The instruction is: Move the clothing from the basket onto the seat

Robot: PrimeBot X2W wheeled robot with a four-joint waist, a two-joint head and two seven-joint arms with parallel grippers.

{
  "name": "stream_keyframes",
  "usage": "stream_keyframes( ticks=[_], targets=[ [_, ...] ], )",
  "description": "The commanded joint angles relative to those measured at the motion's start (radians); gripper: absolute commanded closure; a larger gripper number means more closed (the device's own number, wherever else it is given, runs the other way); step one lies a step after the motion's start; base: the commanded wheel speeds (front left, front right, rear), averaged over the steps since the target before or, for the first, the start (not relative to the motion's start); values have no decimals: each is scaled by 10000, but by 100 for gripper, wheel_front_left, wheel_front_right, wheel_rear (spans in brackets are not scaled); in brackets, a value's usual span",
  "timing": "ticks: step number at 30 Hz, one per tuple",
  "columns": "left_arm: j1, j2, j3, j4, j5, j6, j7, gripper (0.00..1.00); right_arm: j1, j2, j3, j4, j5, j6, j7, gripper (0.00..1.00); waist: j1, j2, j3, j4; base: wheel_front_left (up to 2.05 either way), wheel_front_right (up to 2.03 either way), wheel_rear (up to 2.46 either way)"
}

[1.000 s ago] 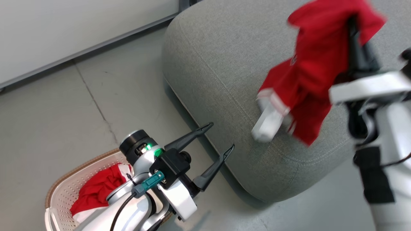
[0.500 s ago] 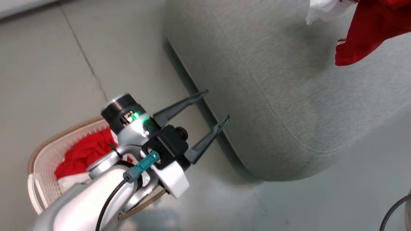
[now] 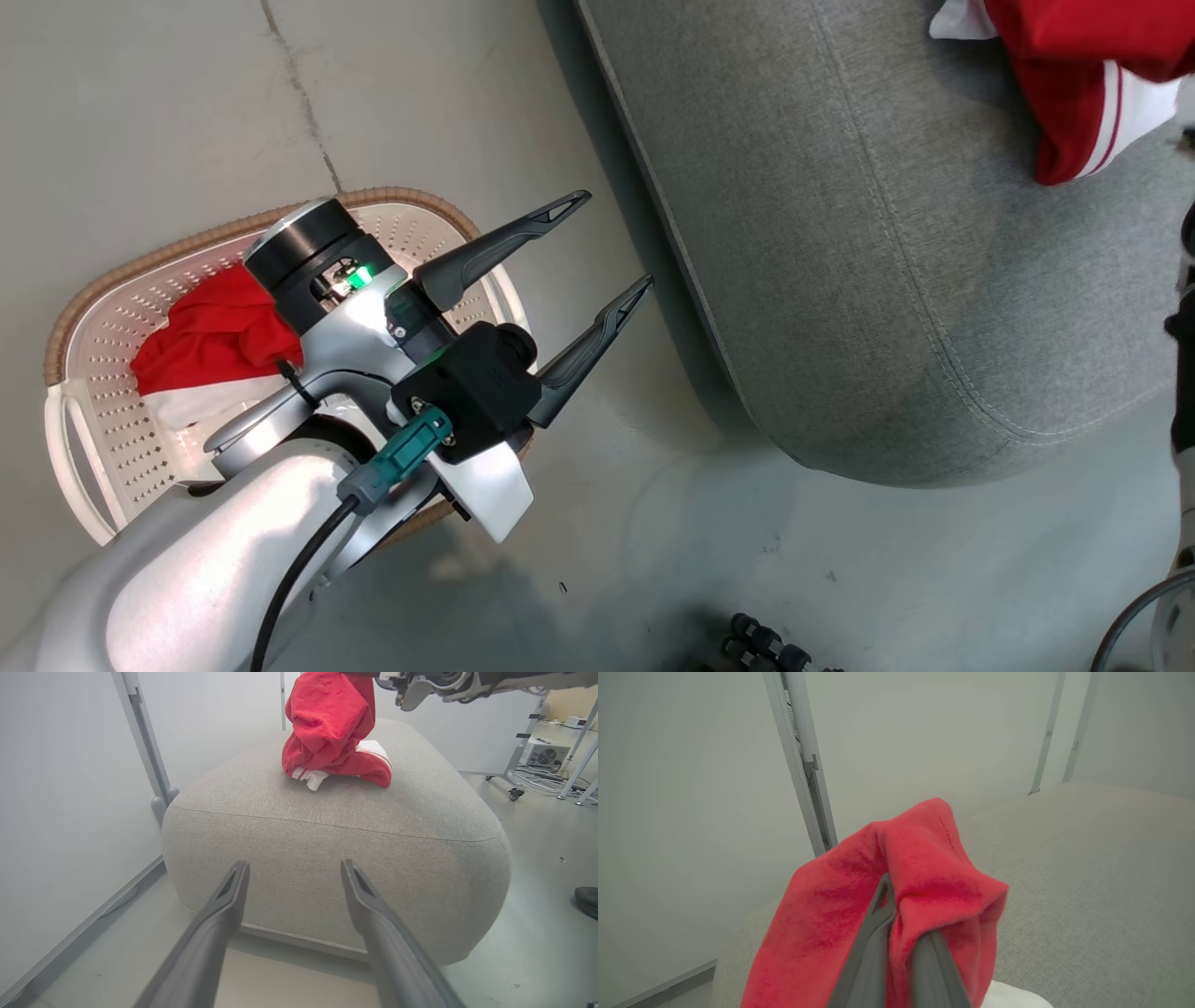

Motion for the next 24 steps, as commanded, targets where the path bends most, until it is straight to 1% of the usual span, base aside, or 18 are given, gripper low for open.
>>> stream_keyframes(
  ticks=[1, 3, 4, 5, 6, 11, 14, 16, 20, 22, 24],
  targets=[
    [-122, 22, 39, -59, 4, 57, -34, 0, 152, -4, -80, 166, -21, 20, -26, 100, 0, 0, 40, 44, 0, 0, 0],
    [-78, 3, 17, -21, -37, 63, -71, 0, 274, -16, -25, 480, -57, 20, -26, 100, 0, 0, 1, 45, 0, 0, 0],
    [-56, -3, 15, 7, -69, 76, -93, 0, 273, -29, -18, 576, 8, 20, -24, 84, 0, 0, -33, 34, 0, 0, 0],
    [-51, -6, 6, 19, -83, 66, -140, 0, 340, -62, 87, 739, -10, 20, -26, 8, 0, 0, -74, 23, 0, 0, 0],
    [-42, -2, 7, 50, -95, 67, -183, 0, 397, -145, 197, 822, -65, 20, -24, 0, 0, 0, -122, 11, 0, 0, 0],
    [198, -112, -56, 300, -234, 121, -457, 0, 863, -558, 550, 1180, -50, 17, -26, 0, 0, 0, -627, -2, 0, 0, 0],
    [372, -223, -61, 525, -376, 193, -723, 0, 1376, -749, 962, 1223, 143, 14, -24, 0, 0, 0, -1055, 21, 0, 0, 0],
    [520, -345, -86, 691, -462, 236, -926, 0, 1729, -992, 1103, 1062, 315, 12, -24, 0, 0, 0, -1383, 80, 0, 0, 0],
    [869, -540, -10, 1056, -668, 470, -1390, 0, 2657, -1116, 1189, 167, 654, 12, -24, 0, 0, 0, -2041, 278, 0, 0, 0],
    [1086, -615, 39, 1229, -773, 599, -1628, 0, 3124, -1169, 1046, -520, 664, 12, -24, 0, 0, 0, -2370, 403, 0, 0, 0],
    [1343, -689, 100, 1398, -910, 754, -1852, 0, 3612, -1069, 946, -1220, 601, 12, -24, 0, 0, 0, -2708, 563, 0, 0, 0]
  ],
)
